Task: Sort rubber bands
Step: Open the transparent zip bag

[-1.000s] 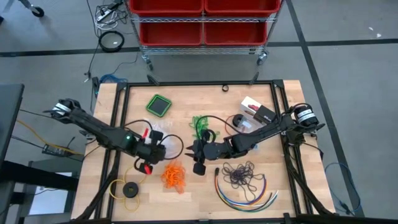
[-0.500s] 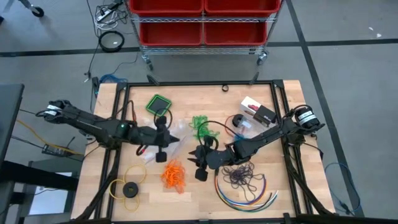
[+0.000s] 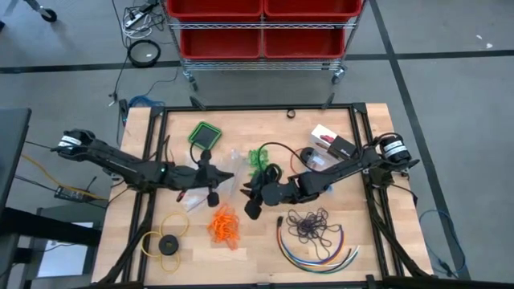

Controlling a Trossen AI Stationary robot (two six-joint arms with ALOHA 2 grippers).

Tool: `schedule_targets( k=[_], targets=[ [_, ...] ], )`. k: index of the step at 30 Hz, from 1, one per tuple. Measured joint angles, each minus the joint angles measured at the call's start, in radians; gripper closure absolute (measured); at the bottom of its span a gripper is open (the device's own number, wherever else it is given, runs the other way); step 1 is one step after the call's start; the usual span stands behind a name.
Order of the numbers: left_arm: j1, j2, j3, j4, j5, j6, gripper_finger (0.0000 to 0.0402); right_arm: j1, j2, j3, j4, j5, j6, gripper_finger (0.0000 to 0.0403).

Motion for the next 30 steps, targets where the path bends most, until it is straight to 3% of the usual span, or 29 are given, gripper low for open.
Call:
schedule_targets(
  k=[5, 30],
  targets=[
    [-0.027, 0.000, -0.055, 0.137, -0.016, -0.009, 0.0401, -0.018, 0.000, 0.000, 0.011, 0.000, 0.007, 0.0308],
    [-0.121, 0.006, -0.054, 0.278, -0.095, 0.084, 0.0401, -0.060, -0.001, 0.000, 0.067, -0.036, -0.002, 0.0312]
  ],
)
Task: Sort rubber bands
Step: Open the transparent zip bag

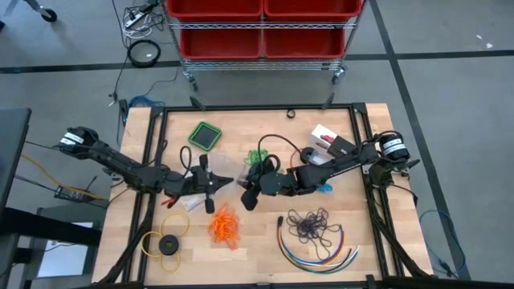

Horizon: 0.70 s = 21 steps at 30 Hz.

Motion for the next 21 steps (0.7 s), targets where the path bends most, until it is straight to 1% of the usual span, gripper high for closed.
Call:
schedule_targets(
  k=[3, 5, 9, 11, 13, 17, 19, 21],
  targets=[
    [-0.009, 0.000, 0.000, 0.036, -0.014, 0.022, 0.0401, 0.001, 0.000, 0.000, 0.007, -0.010, -0.007, 0.0318],
    [-0.010, 0.000, 0.000, 0.053, -0.014, 0.030, 0.0401, 0.001, 0.000, 0.000, 0.007, -0.006, -0.025, 0.0331],
    [-0.011, 0.000, 0.000, 0.052, -0.015, 0.031, 0.0401, 0.001, 0.000, 0.000, 0.021, -0.011, -0.077, 0.0388],
    [-0.014, 0.000, 0.000, 0.040, -0.018, 0.029, 0.0401, 0.001, 0.000, 0.000, 0.005, -0.028, -0.084, 0.0395],
    [-0.021, 0.000, 0.000, 0.025, -0.025, 0.029, 0.0401, 0.002, 0.000, 0.000, -0.050, -0.031, -0.073, 0.0400],
    [-0.044, 0.000, 0.000, 0.004, -0.030, 0.019, 0.0401, -0.003, -0.008, 0.000, -0.224, -0.022, -0.024, 0.0402],
    [-0.053, 0.000, 0.000, -0.034, -0.030, -0.006, 0.0401, -0.005, -0.017, 0.000, -0.312, -0.017, 0.003, 0.0402],
    [-0.061, 0.000, 0.000, -0.086, -0.029, -0.048, 0.0401, -0.005, -0.029, 0.000, -0.355, -0.005, 0.017, 0.0402]
  ],
)
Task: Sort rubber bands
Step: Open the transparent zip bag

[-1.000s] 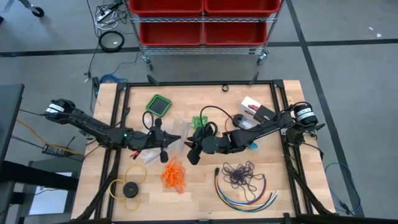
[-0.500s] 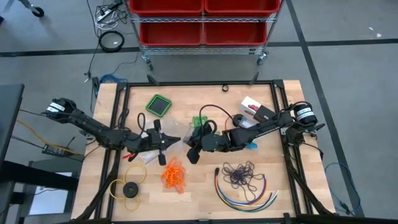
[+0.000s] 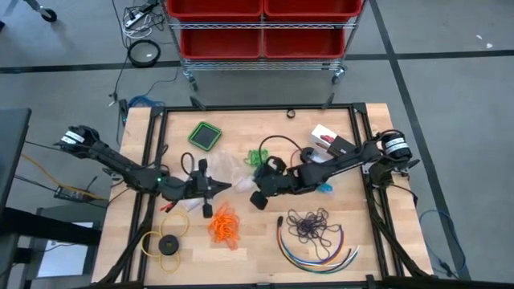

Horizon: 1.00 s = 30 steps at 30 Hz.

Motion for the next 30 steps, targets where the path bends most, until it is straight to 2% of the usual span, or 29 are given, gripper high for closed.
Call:
schedule_targets(
  k=[4, 9, 17, 22, 25, 28, 30],
  targets=[
    [-0.014, 0.000, 0.000, -0.093, 0.000, -0.075, 0.0401, 0.000, -0.042, -0.001, -0.017, 0.007, -0.023, 0.0403],
    [-0.021, 0.000, 0.000, -0.120, 0.001, -0.116, 0.0401, 0.000, -0.111, -0.001, -0.013, -0.004, -0.060, 0.0403],
    [-0.018, 0.000, 0.000, -0.073, 0.024, -0.084, 0.0394, 0.000, -0.181, 0.000, 0.016, -0.129, -0.070, 0.0403],
    [-0.019, 0.000, 0.007, -0.020, 0.061, -0.042, 0.0345, -0.009, -0.183, 0.000, -0.019, -0.170, -0.029, 0.0403],
    [-0.029, -0.002, 0.024, -0.025, 0.076, 0.041, 0.0306, -0.025, -0.183, 0.000, -0.082, -0.210, 0.014, 0.0403],
    [-0.053, -0.002, 0.063, -0.039, 0.149, 0.164, 0.0275, -0.042, -0.183, 0.000, -0.155, -0.309, 0.055, 0.0403],
    [-0.062, 0.000, 0.106, -0.100, 0.156, 0.219, 0.0262, -0.052, -0.183, 0.000, -0.182, -0.378, 0.071, 0.0403]
  ],
)
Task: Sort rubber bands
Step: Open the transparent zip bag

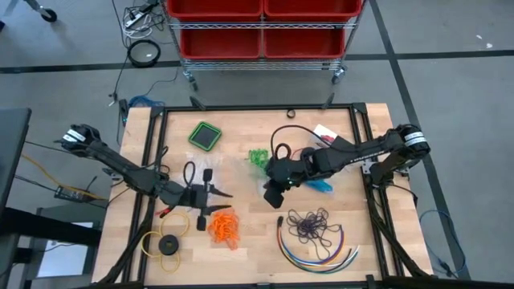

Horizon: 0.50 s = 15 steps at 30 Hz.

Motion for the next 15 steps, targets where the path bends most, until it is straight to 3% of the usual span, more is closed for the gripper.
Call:
schedule_targets(
  k=[4, 11, 13, 15],
  targets=[
    [0.011, 0.009, 0.090, -0.160, -0.071, 0.078, 0.0246, -0.007, 0.000, 0.000, 0.001, -0.107, 0.002, 0.0403],
    [0.111, 0.008, 0.167, -0.209, -0.035, 0.147, 0.0217, 0.004, 0.000, 0.000, -0.002, -0.218, -0.027, 0.0403],
    [0.162, 0.008, 0.177, -0.234, 0.032, 0.111, 0.0208, 0.014, 0.000, 0.000, -0.002, -0.225, -0.037, 0.0403],
    [0.233, 0.009, 0.177, -0.239, 0.194, 0.029, 0.0200, 0.021, 0.000, 0.000, -0.003, -0.227, -0.047, 0.0403]
  ],
)
